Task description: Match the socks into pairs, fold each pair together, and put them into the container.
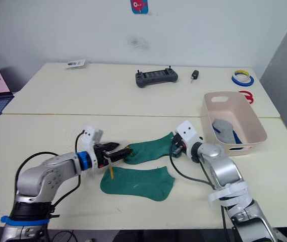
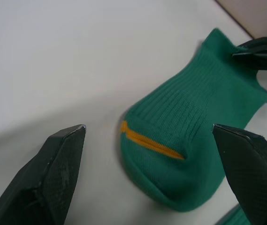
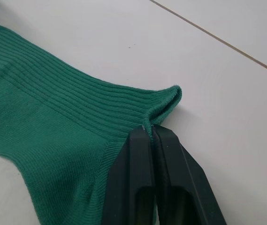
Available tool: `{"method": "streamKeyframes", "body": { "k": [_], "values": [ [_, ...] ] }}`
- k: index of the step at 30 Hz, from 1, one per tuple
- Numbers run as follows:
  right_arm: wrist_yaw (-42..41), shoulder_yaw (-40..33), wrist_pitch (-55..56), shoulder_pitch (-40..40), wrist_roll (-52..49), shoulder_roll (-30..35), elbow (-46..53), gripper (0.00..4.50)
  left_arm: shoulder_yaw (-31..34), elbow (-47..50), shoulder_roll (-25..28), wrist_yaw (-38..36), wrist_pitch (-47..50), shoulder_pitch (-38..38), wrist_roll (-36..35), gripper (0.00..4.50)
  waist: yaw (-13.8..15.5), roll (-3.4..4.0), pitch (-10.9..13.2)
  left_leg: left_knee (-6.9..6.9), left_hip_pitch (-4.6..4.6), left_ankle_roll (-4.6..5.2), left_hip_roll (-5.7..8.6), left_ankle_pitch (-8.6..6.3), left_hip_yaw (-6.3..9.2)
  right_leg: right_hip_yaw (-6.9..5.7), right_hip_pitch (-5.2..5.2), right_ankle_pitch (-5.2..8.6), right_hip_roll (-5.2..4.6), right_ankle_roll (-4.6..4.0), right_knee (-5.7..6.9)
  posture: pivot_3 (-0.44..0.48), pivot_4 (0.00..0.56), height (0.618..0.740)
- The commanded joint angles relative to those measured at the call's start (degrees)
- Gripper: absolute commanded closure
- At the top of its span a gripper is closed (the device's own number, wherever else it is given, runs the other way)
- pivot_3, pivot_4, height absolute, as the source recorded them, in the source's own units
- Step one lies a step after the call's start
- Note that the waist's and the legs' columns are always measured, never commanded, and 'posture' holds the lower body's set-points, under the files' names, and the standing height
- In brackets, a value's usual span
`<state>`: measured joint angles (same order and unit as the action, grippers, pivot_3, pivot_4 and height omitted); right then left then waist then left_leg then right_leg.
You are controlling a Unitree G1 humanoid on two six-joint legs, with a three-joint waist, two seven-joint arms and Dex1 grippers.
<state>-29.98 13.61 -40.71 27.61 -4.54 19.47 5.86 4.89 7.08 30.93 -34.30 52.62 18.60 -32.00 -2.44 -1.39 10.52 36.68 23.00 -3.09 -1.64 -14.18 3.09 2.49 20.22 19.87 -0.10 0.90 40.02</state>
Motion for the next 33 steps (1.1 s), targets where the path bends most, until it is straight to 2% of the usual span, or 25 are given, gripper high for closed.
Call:
{"method": "streamKeyframes", "body": {
  "k": [1, 5, 9, 14, 15, 22, 26, 33],
  "values": [
    [0.0, 0.2, 0.1, -0.1, 0.0, -0.2, 2.7, 4.50, -1.1, 0.3, -0.4, 1.4, 2.0, 0.5, 0.9, 0.41, 0.0, 0.00, 0.0, 0.00, -0.01, 0.00, 0.00, 0.00, 0.02, 0.00, -0.01, 0.00, 0.00, 0.00, 0.00, 0.000, 0.150, 0.740],
    [0.1, 0.3, -0.1, -0.2, 0.0, -0.2, 3.0, 4.50, -2.0, 1.9, 0.3, 1.1, 3.5, -0.9, 0.8, 1.46, 0.1, 0.00, 0.0, 0.01, -0.01, -0.01, 0.02, 0.01, 0.00, 0.00, -0.03, 0.00, -0.01, 0.00, 0.00, 0.000, 0.150, 0.740],
    [0.1, 0.3, 0.0, -0.3, 0.0, -0.4, 3.1, 4.50, -1.9, 2.5, 0.2, 1.9, 3.7, -1.7, 1.4, 2.70, 0.2, 0.00, 0.0, 0.01, -0.01, -0.02, 0.02, 0.01, 0.02, 0.02, -0.04, 0.00, -0.02, 0.00, -0.01, 0.000, 0.150, 0.740],
    [0.0, 0.0, 1.0, -0.1, -0.2, -0.6, 2.8, 4.50, -0.3, 3.4, -0.9, 2.3, 1.2, -2.3, 1.1, 4.30, 0.3, 0.00, 0.0, 0.01, -0.01, -0.02, 0.03, 0.01, 0.01, 0.01, -0.04, 0.00, -0.03, 0.00, -0.02, 0.000, 0.150, 0.740],
    [-0.1, -0.2, 1.2, 0.0, -0.4, -0.6, 2.9, 4.50, 0.2, 3.8, -0.7, 1.8, 0.5, -2.4, 0.8, 4.47, 0.3, 0.00, 0.0, 0.01, -0.01, -0.02, 0.03, 0.01, 0.00, 0.01, -0.04, 0.00, -0.03, 0.00, -0.02, 0.000, 0.150, 0.740],
    [-0.8, -1.7, 0.8, -0.9, -3.0, -1.3, 6.1, 4.50, 3.8, 4.2, 1.8, -0.3, -2.9, -3.0, 0.6, 4.47, 0.4, 0.00, 0.0, 0.01, 0.00, -0.02, 0.00, 0.01, 0.02, 0.02, -0.02, 0.00, -0.02, 0.00, -0.02, 0.000, 0.150, 0.740],
    [-0.3, -2.8, -1.4, -2.0, -5.2, -2.3, 9.8, 4.50, 6.4, 1.6, 5.1, -1.2, -5.1, -2.0, 1.6, 4.47, 0.4, 0.00, 0.0, 0.00, 0.00, -0.02, 0.00, 0.01, 0.01, 0.02, -0.01, 0.00, -0.02, 0.00, -0.02, 0.000, 0.150, 0.740],
    [4.7, -1.7, -4.1, -4.1, -4.0, -5.3, 11.4, 4.50, 4.0, -6.0, 6.2, -3.6, -9.0, 1.2, 4.4, 4.47, 0.6, 0.00, 0.0, 0.00, 0.01, -0.02, 0.04, 0.01, 0.02, -0.02, -0.02, 0.00, -0.04, 0.00, -0.04, 0.000, 0.150, 0.740]
  ]
}}
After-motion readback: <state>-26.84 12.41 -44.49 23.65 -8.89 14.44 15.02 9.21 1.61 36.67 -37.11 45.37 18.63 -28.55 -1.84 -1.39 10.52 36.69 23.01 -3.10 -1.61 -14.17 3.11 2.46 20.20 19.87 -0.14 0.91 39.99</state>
